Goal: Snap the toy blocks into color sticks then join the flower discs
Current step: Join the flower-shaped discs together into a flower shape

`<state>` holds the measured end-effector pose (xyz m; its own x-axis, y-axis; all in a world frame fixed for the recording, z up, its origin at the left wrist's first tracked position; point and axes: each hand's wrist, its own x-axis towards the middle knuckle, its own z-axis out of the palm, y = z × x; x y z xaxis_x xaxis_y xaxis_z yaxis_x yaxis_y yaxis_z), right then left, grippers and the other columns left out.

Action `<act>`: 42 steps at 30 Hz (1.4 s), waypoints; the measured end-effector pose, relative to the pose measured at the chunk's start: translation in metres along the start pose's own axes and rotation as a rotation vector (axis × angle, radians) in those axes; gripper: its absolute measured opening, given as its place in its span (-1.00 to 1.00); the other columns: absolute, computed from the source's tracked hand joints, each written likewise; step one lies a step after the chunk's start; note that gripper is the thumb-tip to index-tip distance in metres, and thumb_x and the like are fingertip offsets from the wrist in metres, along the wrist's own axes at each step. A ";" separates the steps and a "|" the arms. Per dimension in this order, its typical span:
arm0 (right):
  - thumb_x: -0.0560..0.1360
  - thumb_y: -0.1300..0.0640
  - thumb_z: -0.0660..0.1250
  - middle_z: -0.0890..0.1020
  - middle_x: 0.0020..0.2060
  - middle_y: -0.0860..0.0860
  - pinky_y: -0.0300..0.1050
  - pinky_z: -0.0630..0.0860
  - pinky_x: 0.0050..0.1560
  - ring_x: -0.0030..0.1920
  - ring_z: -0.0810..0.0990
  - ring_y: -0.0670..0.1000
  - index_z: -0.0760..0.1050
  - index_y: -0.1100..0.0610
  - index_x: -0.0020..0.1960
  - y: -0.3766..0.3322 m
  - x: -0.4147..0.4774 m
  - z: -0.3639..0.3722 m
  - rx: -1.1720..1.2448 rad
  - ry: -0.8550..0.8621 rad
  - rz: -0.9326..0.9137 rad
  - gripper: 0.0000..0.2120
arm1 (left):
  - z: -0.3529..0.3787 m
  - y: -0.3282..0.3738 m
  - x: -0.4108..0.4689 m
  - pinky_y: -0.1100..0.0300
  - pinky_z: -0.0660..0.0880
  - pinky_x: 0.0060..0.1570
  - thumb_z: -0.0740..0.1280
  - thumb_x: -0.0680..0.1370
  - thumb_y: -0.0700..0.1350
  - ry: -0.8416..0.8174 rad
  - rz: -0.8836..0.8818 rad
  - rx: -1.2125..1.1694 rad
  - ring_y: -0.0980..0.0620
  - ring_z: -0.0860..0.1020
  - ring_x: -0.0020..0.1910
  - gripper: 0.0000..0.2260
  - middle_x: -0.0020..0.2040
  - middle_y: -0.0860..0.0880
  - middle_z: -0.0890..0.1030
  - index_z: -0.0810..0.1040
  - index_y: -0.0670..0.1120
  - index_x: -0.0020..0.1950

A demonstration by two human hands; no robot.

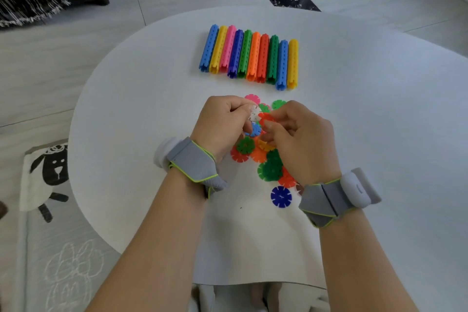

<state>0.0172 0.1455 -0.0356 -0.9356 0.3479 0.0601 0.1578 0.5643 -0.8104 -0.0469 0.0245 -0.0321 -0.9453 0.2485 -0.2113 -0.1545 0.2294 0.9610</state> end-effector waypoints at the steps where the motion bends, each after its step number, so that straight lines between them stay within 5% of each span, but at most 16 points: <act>1: 0.49 0.18 0.36 0.68 -0.28 -0.04 0.03 0.62 -0.10 -0.24 0.67 -0.04 0.55 0.08 -0.11 0.001 0.000 0.002 -0.006 0.001 -0.010 -0.98 | 0.000 0.000 0.000 0.46 0.27 -0.57 0.22 0.57 -0.26 -0.003 -0.001 0.001 0.21 0.34 -0.64 -0.82 -0.61 0.08 0.46 0.61 -0.10 -0.07; 12: 0.49 0.24 0.35 0.65 -0.33 0.03 0.07 0.60 -0.21 -0.30 0.65 0.04 0.57 0.14 -0.10 0.002 -0.001 0.006 -0.037 0.099 -0.158 -0.96 | 0.001 0.001 0.000 0.41 0.28 -0.57 0.24 0.57 -0.23 -0.021 0.002 -0.042 0.20 0.32 -0.62 -0.84 -0.59 0.08 0.46 0.61 -0.06 -0.06; 17: 0.49 0.14 0.35 0.68 -0.27 -0.03 0.02 0.59 -0.15 -0.25 0.63 0.02 0.64 0.06 -0.07 -0.004 0.000 0.008 -0.157 0.208 -0.163 -0.90 | 0.010 -0.002 -0.005 0.36 0.33 -0.50 0.24 0.58 -0.19 0.016 0.012 -0.087 0.18 0.44 -0.49 -0.83 -0.38 0.02 0.55 0.57 -0.06 0.11; 21: 0.50 0.07 0.34 0.70 -0.07 -0.08 -0.09 0.51 0.08 -0.02 0.61 -0.03 0.65 -0.05 0.06 -0.003 -0.002 0.000 -0.215 0.019 -0.102 -0.82 | 0.005 -0.003 -0.004 0.33 0.34 -0.53 0.28 0.55 -0.24 0.150 -0.011 -0.130 0.12 0.48 -0.47 -0.95 -0.33 -0.07 0.57 0.48 -0.09 -0.08; 24: 0.50 0.04 0.34 0.64 0.02 -0.07 -0.11 0.42 0.14 0.10 0.54 0.03 0.63 -0.04 0.09 0.005 -0.002 -0.010 -0.299 -0.016 -0.078 -0.81 | -0.005 -0.006 0.001 0.35 0.32 -0.55 0.28 0.52 -0.30 0.193 -0.013 -0.130 0.21 0.45 -0.54 -0.82 -0.37 -0.04 0.55 0.50 -0.09 -0.24; 33: 0.41 -0.13 0.40 0.38 -0.01 -0.13 -0.08 0.33 0.19 0.15 0.36 0.01 0.51 -0.11 0.14 0.004 -0.002 -0.015 -0.462 -0.194 0.001 -0.68 | -0.005 -0.006 -0.004 0.48 0.39 -0.39 0.31 0.51 -0.31 0.117 0.052 -0.085 0.18 0.57 -0.29 -0.83 -0.23 -0.02 0.60 0.56 -0.05 -0.07; 42: 0.54 -0.14 0.22 0.50 0.04 -0.06 0.00 0.38 0.21 0.13 0.46 0.03 0.46 -0.06 0.30 0.009 0.004 -0.009 -0.470 -0.136 -0.014 -0.63 | -0.001 -0.003 -0.007 0.16 0.61 -0.13 0.29 0.53 -0.31 0.076 0.025 -0.146 -0.03 0.59 -0.20 -0.81 -0.24 -0.06 0.59 0.61 -0.04 -0.10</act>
<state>0.0182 0.1588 -0.0375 -0.9666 0.2541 -0.0328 0.2406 0.8562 -0.4571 -0.0405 0.0211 -0.0330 -0.9675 0.1796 -0.1780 -0.1654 0.0830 0.9827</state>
